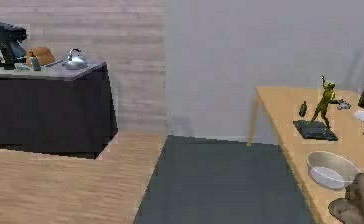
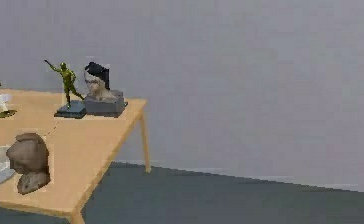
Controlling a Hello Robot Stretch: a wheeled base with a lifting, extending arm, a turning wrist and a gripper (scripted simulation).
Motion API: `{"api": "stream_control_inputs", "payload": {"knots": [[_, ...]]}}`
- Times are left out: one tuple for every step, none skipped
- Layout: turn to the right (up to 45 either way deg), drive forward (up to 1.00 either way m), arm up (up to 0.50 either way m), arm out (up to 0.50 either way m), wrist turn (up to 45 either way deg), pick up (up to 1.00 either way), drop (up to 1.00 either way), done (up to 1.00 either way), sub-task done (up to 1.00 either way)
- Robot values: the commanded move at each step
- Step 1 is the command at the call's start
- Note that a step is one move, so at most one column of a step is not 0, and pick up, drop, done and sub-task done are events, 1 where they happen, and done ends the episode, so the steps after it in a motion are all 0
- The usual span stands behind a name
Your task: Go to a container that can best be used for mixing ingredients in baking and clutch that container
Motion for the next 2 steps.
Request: {"api": "stream_control_inputs", "payload": {"knots": [[45.0, 0.00, 0.00, 0.00, 0.0, 0.00, 0.00, 0.00, 0.00], [0.0, 0.30, 0.00, 0.00, 0.0, 0.00, 0.00, 0.00, 0.00]]}}
